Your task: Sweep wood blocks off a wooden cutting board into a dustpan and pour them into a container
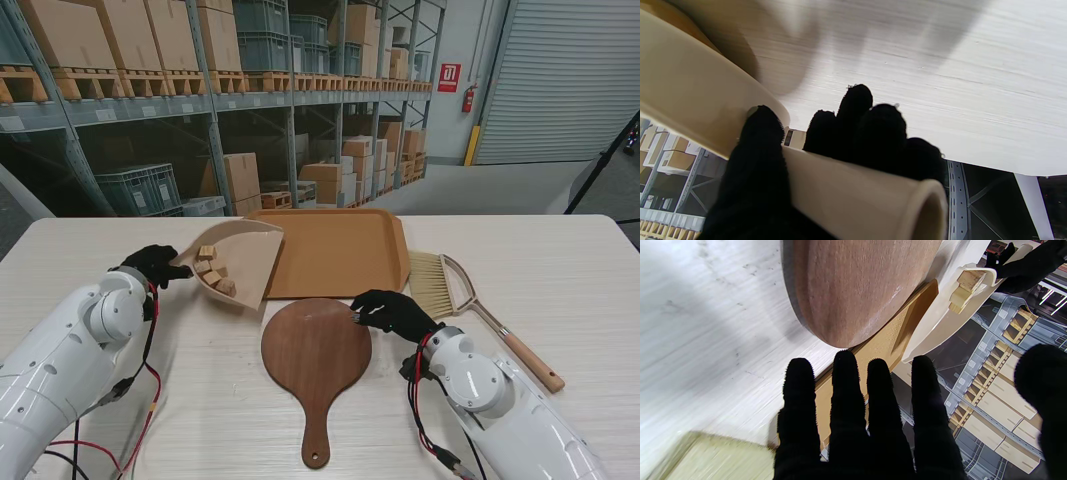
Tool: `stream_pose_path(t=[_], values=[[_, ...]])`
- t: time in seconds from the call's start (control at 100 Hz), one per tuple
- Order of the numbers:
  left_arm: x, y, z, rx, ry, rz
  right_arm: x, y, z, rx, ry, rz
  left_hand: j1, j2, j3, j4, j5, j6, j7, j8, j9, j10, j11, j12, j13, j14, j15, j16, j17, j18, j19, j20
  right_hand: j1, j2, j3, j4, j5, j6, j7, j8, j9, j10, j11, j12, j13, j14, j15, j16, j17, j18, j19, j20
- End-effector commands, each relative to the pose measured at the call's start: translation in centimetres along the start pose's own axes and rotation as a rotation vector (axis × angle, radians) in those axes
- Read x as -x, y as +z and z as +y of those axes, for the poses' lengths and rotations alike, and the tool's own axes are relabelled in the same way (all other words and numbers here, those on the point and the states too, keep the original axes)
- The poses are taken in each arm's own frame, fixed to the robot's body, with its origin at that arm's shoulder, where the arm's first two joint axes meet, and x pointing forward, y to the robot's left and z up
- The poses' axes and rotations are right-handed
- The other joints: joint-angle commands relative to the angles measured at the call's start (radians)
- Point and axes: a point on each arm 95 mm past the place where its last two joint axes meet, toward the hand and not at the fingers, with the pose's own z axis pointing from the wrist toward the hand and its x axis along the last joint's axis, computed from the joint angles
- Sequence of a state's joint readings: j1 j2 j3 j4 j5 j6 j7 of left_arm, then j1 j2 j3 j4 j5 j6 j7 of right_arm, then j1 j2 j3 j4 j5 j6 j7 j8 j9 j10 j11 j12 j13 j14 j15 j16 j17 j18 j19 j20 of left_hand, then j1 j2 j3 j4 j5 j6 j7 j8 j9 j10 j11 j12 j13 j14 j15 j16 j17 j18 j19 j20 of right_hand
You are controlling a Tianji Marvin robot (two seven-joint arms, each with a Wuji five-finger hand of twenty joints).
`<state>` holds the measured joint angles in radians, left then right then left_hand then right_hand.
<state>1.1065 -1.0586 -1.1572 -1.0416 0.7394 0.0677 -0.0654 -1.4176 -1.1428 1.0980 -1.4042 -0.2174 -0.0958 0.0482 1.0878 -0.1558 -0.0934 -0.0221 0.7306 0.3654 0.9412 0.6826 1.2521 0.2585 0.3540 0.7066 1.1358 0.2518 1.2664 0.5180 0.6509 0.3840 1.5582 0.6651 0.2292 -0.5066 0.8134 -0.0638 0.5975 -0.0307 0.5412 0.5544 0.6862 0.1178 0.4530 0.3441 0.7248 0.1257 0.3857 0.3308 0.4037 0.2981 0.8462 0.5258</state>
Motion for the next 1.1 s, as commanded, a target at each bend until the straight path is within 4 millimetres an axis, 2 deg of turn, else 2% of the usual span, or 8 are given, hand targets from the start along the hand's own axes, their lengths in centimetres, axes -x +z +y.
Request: stream_pose_path(t=[0.0,0.15,0.32,0.59,1.09], values=[[-1.1,0.6,-1.0,-0.006,-0.009,0.015,0.0,-0.2,-0.5,-0.016,0.004,0.001,0.119,0.177,0.083,0.014,0.026,0.026,0.073,-0.017,0.023,-0.329,0.916,-0.020,0.054,-0.219,-0.006,-0.012,-0.011,-0.086,-0.002,-0.029,0.006,-0.007,0.003,0.017,0.019,-0.011,0.005,0.000,0.014,-0.010,0.020,0.011,0.016,-0.004,0.018,0.014,-0.001,0.026,0.029,0.023],[-1.5,1.6,-1.1,0.021,0.023,0.024,0.0,-0.2,-0.4,-0.012,0.008,-0.001,0.116,0.160,0.088,0.020,0.033,0.028,0.075,-0.043,0.024,-0.321,0.883,-0.047,0.058,-0.209,-0.044,-0.019,-0.005,-0.080,-0.016,-0.037,0.007,-0.009,0.002,0.017,0.020,-0.012,0.004,0.000,0.014,-0.010,0.019,0.011,0.016,-0.005,0.018,0.014,0.000,0.027,0.030,0.023],[-2.0,2.1,-1.6,0.028,0.069,0.021,0.0,-0.2,-0.5,-0.015,0.019,-0.005,0.117,0.147,0.092,0.025,0.040,0.035,0.081,-0.058,0.031,-0.324,0.870,-0.059,0.071,-0.216,-0.062,-0.021,0.024,-0.071,-0.035,-0.055,0.007,-0.009,0.003,0.017,0.022,-0.014,0.004,0.000,0.014,-0.010,0.018,0.011,0.016,-0.004,0.018,0.014,-0.001,0.028,0.029,0.023],[-2.3,2.3,-2.9,0.013,0.137,-0.027,-0.1,-0.1,-0.7,-0.018,0.025,-0.002,0.133,0.139,0.102,0.033,0.040,0.062,0.079,-0.074,0.034,-0.328,0.878,-0.063,0.089,-0.231,-0.065,-0.021,0.063,-0.068,-0.035,-0.075,0.015,-0.021,0.010,0.017,0.029,-0.015,0.005,0.002,0.014,-0.009,0.018,0.011,0.018,-0.005,0.019,0.014,0.000,0.027,0.029,0.023],[-2.7,2.2,-4.6,-0.029,0.183,-0.112,-0.1,0.0,-0.9,-0.020,0.046,-0.015,0.164,0.153,0.100,0.024,0.015,0.097,0.082,-0.075,0.016,-0.324,0.903,-0.069,0.084,-0.234,-0.061,-0.024,0.073,-0.057,-0.033,-0.099,0.016,-0.022,0.013,0.015,0.043,-0.010,0.006,0.003,0.018,-0.001,0.019,0.011,0.021,-0.004,0.023,0.016,0.002,0.026,0.031,0.023]])
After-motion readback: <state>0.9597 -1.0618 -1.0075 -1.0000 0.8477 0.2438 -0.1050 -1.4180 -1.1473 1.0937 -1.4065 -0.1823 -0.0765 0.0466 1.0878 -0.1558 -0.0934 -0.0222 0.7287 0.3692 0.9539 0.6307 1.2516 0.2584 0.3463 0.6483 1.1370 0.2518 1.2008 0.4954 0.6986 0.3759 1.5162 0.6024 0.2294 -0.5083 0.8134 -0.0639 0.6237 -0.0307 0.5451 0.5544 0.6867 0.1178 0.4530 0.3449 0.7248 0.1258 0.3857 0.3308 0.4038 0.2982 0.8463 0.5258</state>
